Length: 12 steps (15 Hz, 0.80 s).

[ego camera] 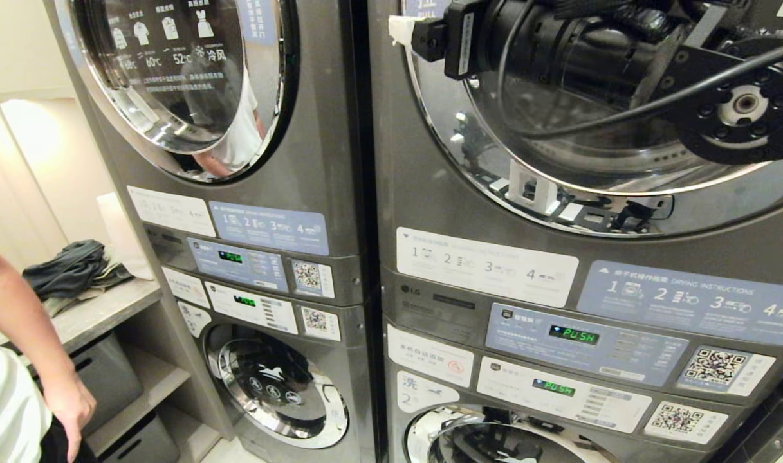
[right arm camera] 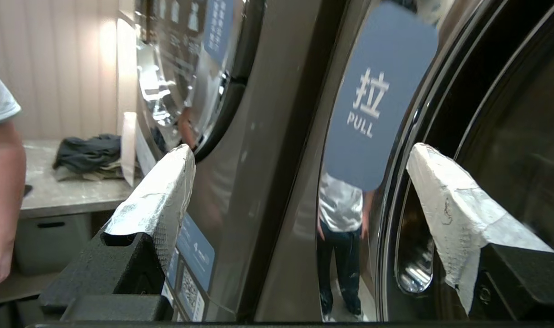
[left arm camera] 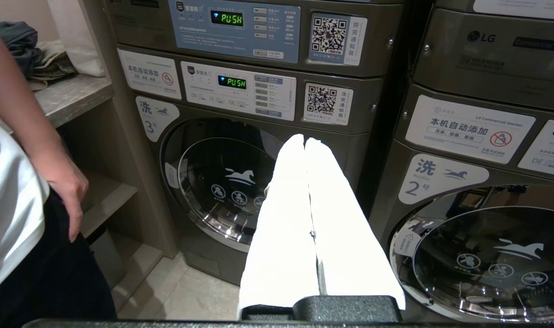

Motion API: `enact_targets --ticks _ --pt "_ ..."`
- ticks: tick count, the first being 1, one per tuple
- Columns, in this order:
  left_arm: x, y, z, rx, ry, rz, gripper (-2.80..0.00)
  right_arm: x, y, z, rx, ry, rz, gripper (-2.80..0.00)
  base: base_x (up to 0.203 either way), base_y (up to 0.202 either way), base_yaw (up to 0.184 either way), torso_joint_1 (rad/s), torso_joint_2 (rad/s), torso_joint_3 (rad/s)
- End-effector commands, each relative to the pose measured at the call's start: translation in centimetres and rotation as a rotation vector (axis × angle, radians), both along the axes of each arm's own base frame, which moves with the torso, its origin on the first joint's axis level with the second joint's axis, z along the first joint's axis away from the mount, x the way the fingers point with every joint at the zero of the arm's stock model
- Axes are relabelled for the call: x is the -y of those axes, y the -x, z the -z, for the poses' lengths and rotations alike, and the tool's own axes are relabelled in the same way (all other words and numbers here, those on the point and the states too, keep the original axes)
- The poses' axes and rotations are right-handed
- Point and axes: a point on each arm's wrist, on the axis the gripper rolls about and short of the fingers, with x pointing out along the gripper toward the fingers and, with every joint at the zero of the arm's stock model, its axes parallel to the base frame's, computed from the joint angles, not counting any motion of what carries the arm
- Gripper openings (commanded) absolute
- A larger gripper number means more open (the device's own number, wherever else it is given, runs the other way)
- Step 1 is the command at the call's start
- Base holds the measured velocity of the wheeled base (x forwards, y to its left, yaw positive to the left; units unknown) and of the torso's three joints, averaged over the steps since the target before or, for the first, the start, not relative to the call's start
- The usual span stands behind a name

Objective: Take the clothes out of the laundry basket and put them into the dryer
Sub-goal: Open the dryer

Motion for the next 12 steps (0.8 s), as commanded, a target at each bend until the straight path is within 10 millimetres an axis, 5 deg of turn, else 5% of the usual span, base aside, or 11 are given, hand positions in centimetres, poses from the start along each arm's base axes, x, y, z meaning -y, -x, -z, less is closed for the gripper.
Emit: enact_targets --ticks 1,12 --pt "0.0 0.0 0.0 0.000 0.000 0.000 -2.80 -0.4 -0.6 0.7 -0.016 0.003 0.030 0.00 0.000 0.000 0.000 0.000 0.00 0.000" --pt "0.0 0.0 0.0 0.000 0.000 0.000 -2.80 -1.2 -2.1 2.2 -0.034 0.002 0.078 0.00 0.000 0.000 0.000 0.000 0.00 0.000"
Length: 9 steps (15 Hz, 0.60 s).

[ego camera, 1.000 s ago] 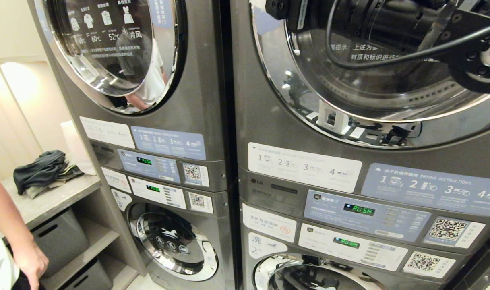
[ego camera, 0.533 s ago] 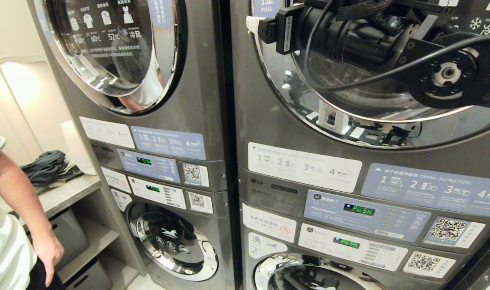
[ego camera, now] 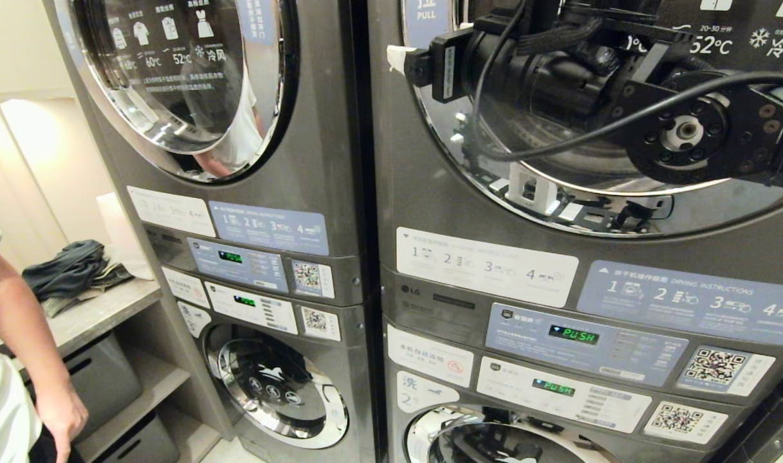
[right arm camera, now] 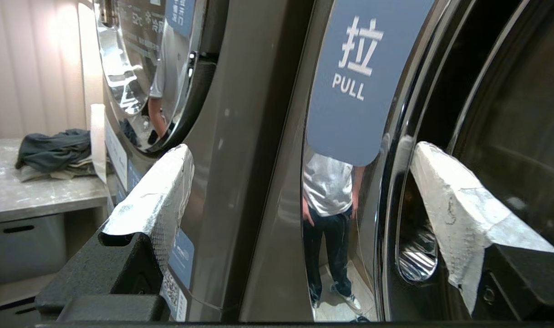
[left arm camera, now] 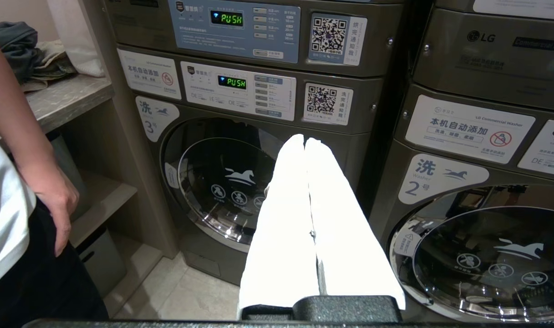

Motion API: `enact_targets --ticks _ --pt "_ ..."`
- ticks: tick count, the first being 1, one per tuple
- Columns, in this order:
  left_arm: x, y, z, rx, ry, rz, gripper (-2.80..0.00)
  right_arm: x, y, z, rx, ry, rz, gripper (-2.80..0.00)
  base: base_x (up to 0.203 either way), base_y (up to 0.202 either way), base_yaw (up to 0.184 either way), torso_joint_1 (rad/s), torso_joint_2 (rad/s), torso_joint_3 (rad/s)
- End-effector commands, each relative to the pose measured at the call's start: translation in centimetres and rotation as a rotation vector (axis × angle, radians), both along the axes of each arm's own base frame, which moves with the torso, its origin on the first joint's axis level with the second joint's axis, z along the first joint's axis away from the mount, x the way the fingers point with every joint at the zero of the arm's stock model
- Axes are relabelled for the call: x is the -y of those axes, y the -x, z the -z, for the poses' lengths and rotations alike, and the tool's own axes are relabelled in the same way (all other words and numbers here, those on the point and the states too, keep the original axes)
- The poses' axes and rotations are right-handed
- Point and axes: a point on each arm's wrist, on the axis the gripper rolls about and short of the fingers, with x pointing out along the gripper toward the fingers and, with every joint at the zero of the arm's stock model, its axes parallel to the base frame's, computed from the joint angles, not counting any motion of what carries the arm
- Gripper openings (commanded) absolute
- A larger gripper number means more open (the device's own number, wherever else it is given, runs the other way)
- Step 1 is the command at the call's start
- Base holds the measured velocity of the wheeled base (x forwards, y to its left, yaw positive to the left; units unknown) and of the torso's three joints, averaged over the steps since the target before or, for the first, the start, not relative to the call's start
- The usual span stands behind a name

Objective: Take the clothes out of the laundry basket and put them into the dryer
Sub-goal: Open the dryer

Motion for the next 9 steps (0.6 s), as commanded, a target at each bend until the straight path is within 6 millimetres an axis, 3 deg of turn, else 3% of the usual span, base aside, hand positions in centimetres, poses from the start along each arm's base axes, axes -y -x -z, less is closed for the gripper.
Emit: enact_targets --ticks 1,5,9 --pt "0.00 0.00 0.00 0.000 0.000 0.001 -2.80 -0.27 -0.43 0.45 0.000 0.002 0.007 0.00 0.000 0.000 0.000 0.000 0.00 0.000" --pt "0.00 0.00 0.00 0.000 0.000 -0.001 -2.80 -0.64 -0.80 1.04 -0.015 0.009 -0.006 0.00 0.000 0.000 0.000 0.000 0.00 0.000" --pt "0.00 0.00 0.00 0.000 0.000 0.000 -2.80 -0.49 0.09 0.35 0.012 0.035 -0.188 0.00 0.000 0.000 0.000 0.000 0.00 0.000"
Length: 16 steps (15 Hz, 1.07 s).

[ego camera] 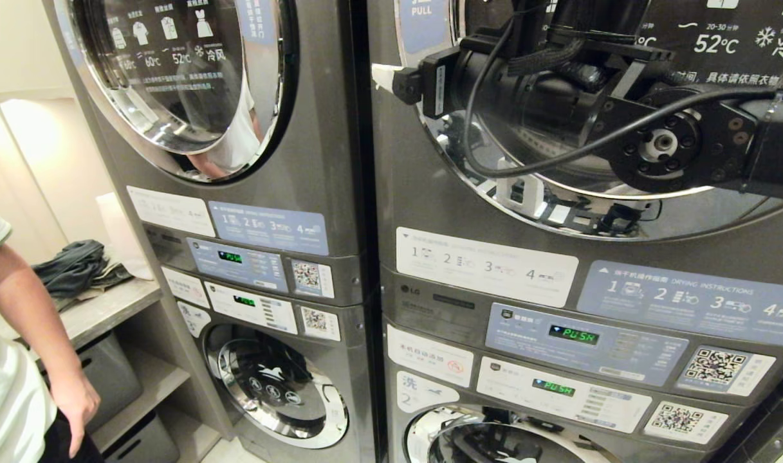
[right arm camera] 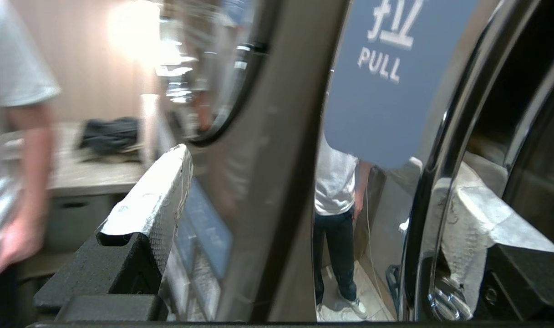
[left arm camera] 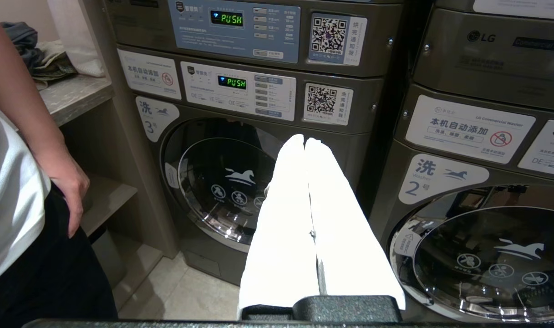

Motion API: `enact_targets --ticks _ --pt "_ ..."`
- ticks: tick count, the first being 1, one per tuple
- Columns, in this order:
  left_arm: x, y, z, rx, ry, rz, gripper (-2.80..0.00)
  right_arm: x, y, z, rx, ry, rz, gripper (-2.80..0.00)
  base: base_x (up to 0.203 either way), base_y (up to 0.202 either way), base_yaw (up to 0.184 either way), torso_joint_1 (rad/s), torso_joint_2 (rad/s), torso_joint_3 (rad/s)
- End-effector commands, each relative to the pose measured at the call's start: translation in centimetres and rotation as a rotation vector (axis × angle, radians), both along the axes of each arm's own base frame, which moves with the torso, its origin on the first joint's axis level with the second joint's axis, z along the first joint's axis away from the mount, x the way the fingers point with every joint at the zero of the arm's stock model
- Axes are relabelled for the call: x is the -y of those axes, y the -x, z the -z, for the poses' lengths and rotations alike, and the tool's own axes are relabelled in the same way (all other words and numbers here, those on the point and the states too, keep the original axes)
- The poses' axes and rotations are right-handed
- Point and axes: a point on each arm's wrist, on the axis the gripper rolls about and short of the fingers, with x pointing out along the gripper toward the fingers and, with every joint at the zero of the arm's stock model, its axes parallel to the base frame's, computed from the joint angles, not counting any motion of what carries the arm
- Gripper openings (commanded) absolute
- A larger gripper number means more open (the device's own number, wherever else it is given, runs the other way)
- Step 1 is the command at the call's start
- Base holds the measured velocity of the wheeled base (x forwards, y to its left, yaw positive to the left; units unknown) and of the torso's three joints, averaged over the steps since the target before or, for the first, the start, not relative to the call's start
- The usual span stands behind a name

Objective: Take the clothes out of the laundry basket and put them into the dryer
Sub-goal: Open the dryer

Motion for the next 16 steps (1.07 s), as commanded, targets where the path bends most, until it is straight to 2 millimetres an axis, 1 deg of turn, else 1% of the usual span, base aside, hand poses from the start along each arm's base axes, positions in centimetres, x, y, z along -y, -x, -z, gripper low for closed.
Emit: enact_targets --ticks 1,4,7,10,12,14,16 --pt "0.0 0.0 0.0 0.000 0.000 0.001 -2.80 0.5 0.9 -0.9 0.016 0.005 -0.055 0.00 0.000 0.000 0.000 0.000 0.00 0.000" --pt "0.0 0.0 0.0 0.000 0.000 0.001 -2.80 0.8 1.9 -1.5 0.006 0.025 -0.110 0.00 0.000 0.000 0.000 0.000 0.00 0.000" --pt "0.0 0.0 0.0 0.000 0.000 0.000 -2.80 0.0 3.8 -2.0 0.013 0.025 -0.169 0.00 0.000 0.000 0.000 0.000 0.00 0.000" --pt "0.0 0.0 0.0 0.000 0.000 0.001 -2.80 0.0 5.5 -1.6 -0.008 0.054 -0.258 0.00 0.000 0.000 0.000 0.000 0.00 0.000" --pt "0.0 0.0 0.0 0.000 0.000 0.000 -2.80 0.0 7.3 -1.6 -0.015 0.063 -0.305 0.00 0.000 0.000 0.000 0.000 0.00 0.000" --pt "0.0 0.0 0.0 0.000 0.000 0.000 -2.80 0.7 9.1 -1.6 -0.019 0.076 -0.358 0.00 0.000 0.000 0.000 0.000 0.00 0.000" --pt "0.0 0.0 0.0 0.000 0.000 -0.001 -2.80 2.0 11.1 -1.6 -0.023 0.089 -0.403 0.00 0.000 0.000 0.000 0.000 0.00 0.000"
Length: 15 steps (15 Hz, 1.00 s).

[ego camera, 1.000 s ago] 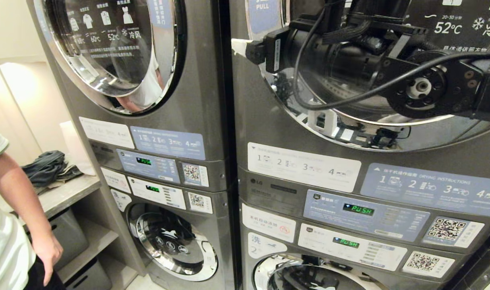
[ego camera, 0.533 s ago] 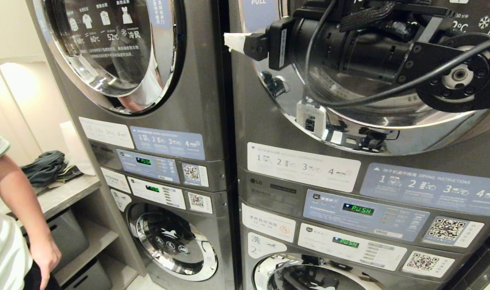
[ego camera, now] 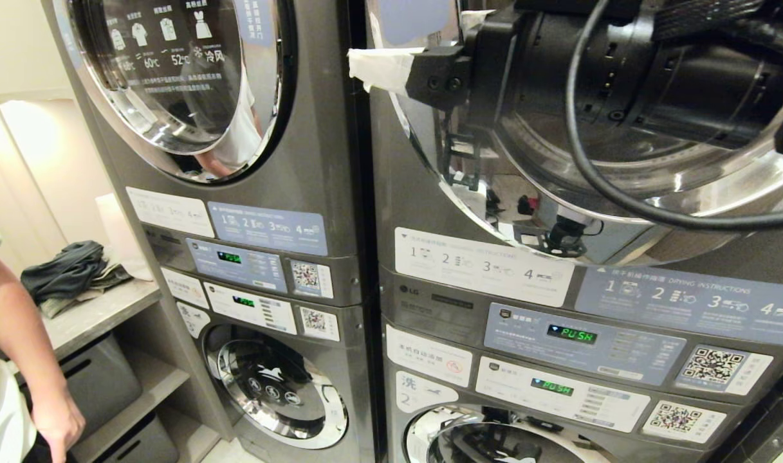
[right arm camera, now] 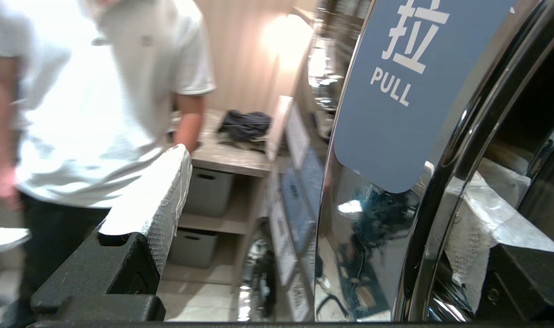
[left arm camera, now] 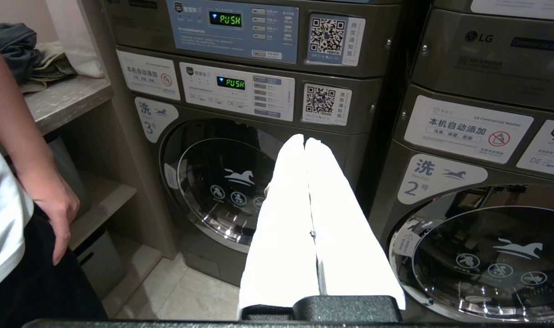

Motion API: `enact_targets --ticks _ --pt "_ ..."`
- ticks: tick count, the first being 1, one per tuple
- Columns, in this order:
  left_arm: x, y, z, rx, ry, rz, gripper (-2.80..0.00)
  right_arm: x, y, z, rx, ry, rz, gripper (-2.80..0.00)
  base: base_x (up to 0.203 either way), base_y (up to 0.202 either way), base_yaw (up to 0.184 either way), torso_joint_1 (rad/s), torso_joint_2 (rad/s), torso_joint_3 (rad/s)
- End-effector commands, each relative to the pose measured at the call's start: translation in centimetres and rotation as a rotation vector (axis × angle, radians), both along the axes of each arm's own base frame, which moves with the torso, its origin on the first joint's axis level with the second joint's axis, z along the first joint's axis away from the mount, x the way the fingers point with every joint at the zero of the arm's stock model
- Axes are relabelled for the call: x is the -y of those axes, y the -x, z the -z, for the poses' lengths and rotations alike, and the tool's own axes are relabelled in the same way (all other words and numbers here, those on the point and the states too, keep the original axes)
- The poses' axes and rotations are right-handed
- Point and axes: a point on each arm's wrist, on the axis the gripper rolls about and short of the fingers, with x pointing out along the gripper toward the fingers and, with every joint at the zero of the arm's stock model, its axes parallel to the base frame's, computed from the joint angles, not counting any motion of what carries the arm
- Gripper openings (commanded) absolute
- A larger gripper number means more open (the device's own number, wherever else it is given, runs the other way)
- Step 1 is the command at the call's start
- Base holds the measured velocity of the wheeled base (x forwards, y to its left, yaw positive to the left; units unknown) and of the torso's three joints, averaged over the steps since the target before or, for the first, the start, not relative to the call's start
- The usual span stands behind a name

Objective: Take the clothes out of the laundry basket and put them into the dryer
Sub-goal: Open the dryer

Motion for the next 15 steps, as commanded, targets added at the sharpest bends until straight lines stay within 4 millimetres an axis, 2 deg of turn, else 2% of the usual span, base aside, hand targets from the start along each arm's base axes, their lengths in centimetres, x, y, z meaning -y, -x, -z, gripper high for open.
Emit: enact_targets --ticks 1,7,12,15 --pt "0.0 0.0 0.0 0.000 0.000 -0.001 -2.80 2.2 2.7 -0.8 0.012 -0.008 -0.022 0.00 0.000 0.000 0.000 0.000 0.00 0.000" --pt "0.0 0.0 0.0 0.000 0.000 0.001 -2.80 7.3 8.2 -1.1 0.037 -0.022 -0.080 0.00 0.000 0.000 0.000 0.000 0.00 0.000" --pt "0.0 0.0 0.0 0.000 0.000 -0.001 -2.80 8.7 9.5 -1.9 0.057 -0.051 -0.076 0.00 0.000 0.000 0.000 0.000 0.00 0.000" --pt "0.0 0.0 0.0 0.000 0.000 -0.001 -2.80 9.7 10.4 -1.1 0.049 -0.047 -0.050 0.00 0.000 0.000 0.000 0.000 0.00 0.000"
